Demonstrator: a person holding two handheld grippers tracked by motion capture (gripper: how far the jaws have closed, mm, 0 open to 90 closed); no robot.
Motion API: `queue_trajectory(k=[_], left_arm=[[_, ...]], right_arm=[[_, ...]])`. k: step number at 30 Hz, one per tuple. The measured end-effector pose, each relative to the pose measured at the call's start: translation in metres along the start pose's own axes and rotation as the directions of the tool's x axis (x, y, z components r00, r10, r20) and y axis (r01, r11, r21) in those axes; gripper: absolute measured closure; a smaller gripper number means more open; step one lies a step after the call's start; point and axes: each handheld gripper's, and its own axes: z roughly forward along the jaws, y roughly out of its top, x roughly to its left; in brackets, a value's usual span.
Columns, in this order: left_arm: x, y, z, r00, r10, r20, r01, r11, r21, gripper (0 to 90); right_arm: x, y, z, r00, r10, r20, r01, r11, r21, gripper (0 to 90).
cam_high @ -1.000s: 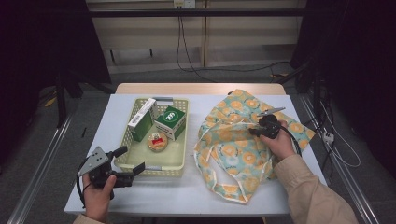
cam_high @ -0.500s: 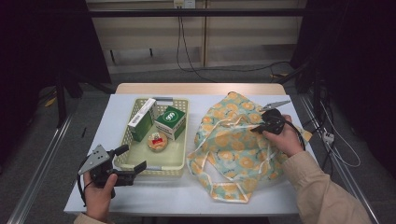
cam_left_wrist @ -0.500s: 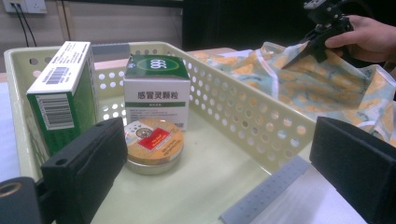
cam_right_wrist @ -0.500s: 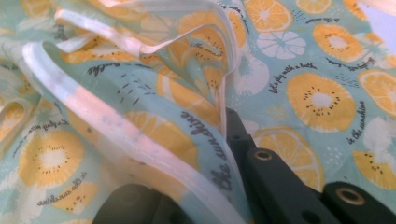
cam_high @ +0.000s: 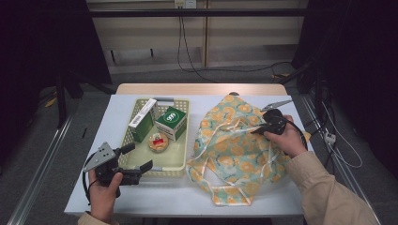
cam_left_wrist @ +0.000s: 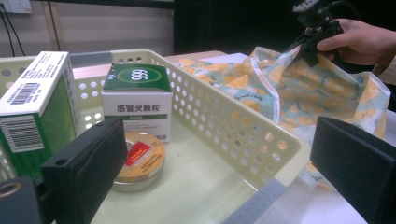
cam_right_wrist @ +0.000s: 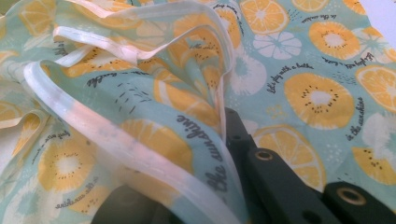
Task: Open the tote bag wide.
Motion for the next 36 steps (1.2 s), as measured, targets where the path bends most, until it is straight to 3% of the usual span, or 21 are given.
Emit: queue_trajectory(k=[9, 15, 20, 26, 32, 34, 36], left_arm=[[-0.007, 0.008, 0.011, 0.9996, -0.004, 0.028, 0.003, 0.9998, 0.02, 3.6], [-0.026, 0.021, 0.024, 0.998, 0.008, 0.063, -0.009, 0.9995, 0.03, 3.6], [-0.051, 0.033, 0.048, 0.9922, 0.004, 0.124, -0.01, 0.999, 0.044, 2.3], [-0.07, 0.035, 0.084, 0.9826, -0.002, 0.186, -0.013, 0.9966, 0.081, 3.5], [-0.094, 0.032, 0.117, 0.9713, -0.006, 0.238, -0.026, 0.9913, 0.129, 14.9], [-0.101, 0.03, 0.127, 0.9701, -0.003, 0.242, -0.034, 0.9879, 0.151, 20.1], [-0.107, 0.026, 0.138, 0.971, -0.004, 0.239, -0.036, 0.9858, 0.164, 31.2]], right_arm=[[-0.002, 0.0, -0.003, 0.9999, 0.016, -0.002, -0.016, 0.9999, -0.006, 89.2], [-0.003, 0.0, -0.004, 0.9996, 0.025, 0.014, -0.025, 0.9995, -0.02, 89.3], [-0.005, 0.001, -0.003, 0.9988, 0.033, 0.035, -0.032, 0.9993, -0.02, 89.2], [-0.006, 0.001, -0.002, 0.9982, 0.038, 0.046, -0.037, 0.9991, -0.022, 89.3], [-0.008, 0.004, -0.003, 0.9975, 0.046, 0.054, -0.046, 0.9989, -0.014, 89.4], [-0.008, 0.006, -0.004, 0.9976, 0.04, 0.056, -0.039, 0.9992, -0.011, 89.4], [-0.008, 0.008, -0.005, 0.9975, 0.037, 0.059, -0.037, 0.9993, -0.01, 89.4]])
